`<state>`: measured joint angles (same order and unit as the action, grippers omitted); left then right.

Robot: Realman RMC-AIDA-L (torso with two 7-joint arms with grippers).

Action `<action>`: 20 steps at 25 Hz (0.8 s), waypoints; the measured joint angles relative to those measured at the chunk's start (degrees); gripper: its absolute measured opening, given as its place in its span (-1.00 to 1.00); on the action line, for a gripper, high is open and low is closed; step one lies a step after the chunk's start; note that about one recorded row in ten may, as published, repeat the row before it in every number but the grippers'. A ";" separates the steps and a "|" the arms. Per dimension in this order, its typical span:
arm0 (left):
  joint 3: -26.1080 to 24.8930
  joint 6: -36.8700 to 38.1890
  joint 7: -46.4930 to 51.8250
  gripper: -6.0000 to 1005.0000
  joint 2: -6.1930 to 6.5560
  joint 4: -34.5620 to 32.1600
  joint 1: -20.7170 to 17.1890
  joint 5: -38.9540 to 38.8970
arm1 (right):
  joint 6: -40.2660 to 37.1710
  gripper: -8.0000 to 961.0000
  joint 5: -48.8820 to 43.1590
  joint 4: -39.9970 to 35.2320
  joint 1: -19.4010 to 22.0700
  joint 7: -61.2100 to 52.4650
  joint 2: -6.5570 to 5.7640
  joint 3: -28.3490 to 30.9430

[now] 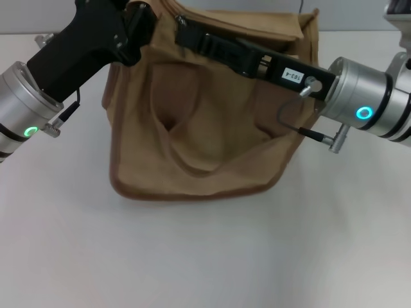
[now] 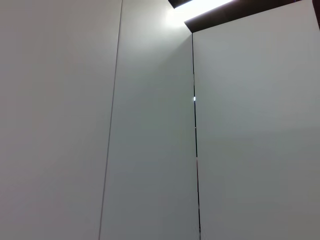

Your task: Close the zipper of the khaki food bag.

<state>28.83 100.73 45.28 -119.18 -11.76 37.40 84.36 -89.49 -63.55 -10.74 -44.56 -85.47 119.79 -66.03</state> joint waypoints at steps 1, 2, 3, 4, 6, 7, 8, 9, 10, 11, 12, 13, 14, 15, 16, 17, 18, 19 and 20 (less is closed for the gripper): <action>0.00 0.01 0.00 -0.90 0.00 0.00 0.13 0.00 | 0.19 -0.12 0.03 0.09 0.00 0.00 0.00 -0.03; 0.00 0.01 -0.01 -0.90 0.00 0.00 0.37 0.00 | 0.10 -0.12 0.07 0.02 0.02 -0.02 0.00 -0.06; 0.00 0.01 -0.01 -0.90 0.00 0.00 0.37 0.00 | 0.10 -0.12 0.07 0.02 0.02 -0.02 0.00 -0.06; -0.01 0.01 -0.01 -0.90 0.00 0.00 0.50 0.00 | -0.03 -0.12 0.08 -0.09 0.02 -0.02 0.00 -0.09; -0.01 0.01 -0.01 -0.90 0.00 0.00 0.71 0.00 | 0.34 -0.12 0.09 -0.12 0.01 -0.03 0.01 0.00; -0.01 0.00 -0.02 -0.90 0.00 0.00 0.77 0.00 | 0.78 -0.11 0.09 -0.14 0.01 -0.03 0.01 0.12; -0.01 -0.03 -0.02 -0.90 0.00 0.00 0.84 0.00 | 1.18 -0.11 0.09 -0.14 0.02 -0.03 0.01 0.25; -0.01 -0.08 -0.02 -0.90 0.00 0.00 0.87 0.00 | 1.34 -0.11 0.09 -0.14 0.04 -0.02 0.01 0.30; -0.01 -0.15 -0.02 -0.90 0.00 -0.01 0.89 -0.02 | 1.33 -0.11 0.09 -0.16 0.04 -0.02 0.01 0.24; -0.01 -0.22 -0.02 -0.90 0.00 -0.02 0.91 -0.06 | 1.34 -0.11 0.10 -0.17 0.02 0.08 0.01 0.17; -0.01 -0.26 -0.02 -0.90 0.00 -0.02 1.00 -0.09 | 1.26 -0.11 0.09 -0.27 -0.03 0.35 0.01 0.05; -0.01 -0.26 -0.02 -0.90 0.00 -0.02 1.00 -0.09 | 1.26 -0.18 0.09 -0.27 -0.03 0.35 0.01 0.05; -0.01 -0.27 -0.02 -0.89 0.00 -0.02 1.04 -0.10 | 1.31 -0.24 0.09 -0.34 -0.03 0.46 0.01 0.07; 0.00 -0.27 -0.02 -0.89 0.00 0.04 1.08 -0.12 | 1.40 -0.31 0.09 -0.41 -0.02 0.52 0.01 0.10; -0.01 -0.27 -0.03 -0.89 0.00 0.21 1.10 -0.15 | 1.54 -0.38 0.08 -0.50 0.04 0.59 0.01 0.12; -0.01 -0.27 -0.05 -0.89 0.00 0.28 1.10 -0.16 | 1.58 -0.44 0.06 -0.64 0.25 1.20 0.01 0.11; 0.00 -0.27 -0.09 -0.89 0.00 0.35 1.10 -0.17 | 1.58 -0.49 0.06 -0.64 0.25 1.20 0.01 0.11; -0.01 -0.27 -0.12 -0.89 0.00 0.37 1.10 -0.18 | 1.47 -0.53 0.05 -0.69 0.35 1.94 0.01 0.07; 0.00 -0.27 -0.15 -0.89 0.00 0.37 1.10 -0.19 | 1.33 -0.57 0.04 -0.71 0.45 2.70 0.01 0.03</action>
<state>28.83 100.47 45.13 -119.18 -11.40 38.51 84.17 -88.16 -63.51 -11.45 -44.10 -82.77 119.80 -66.00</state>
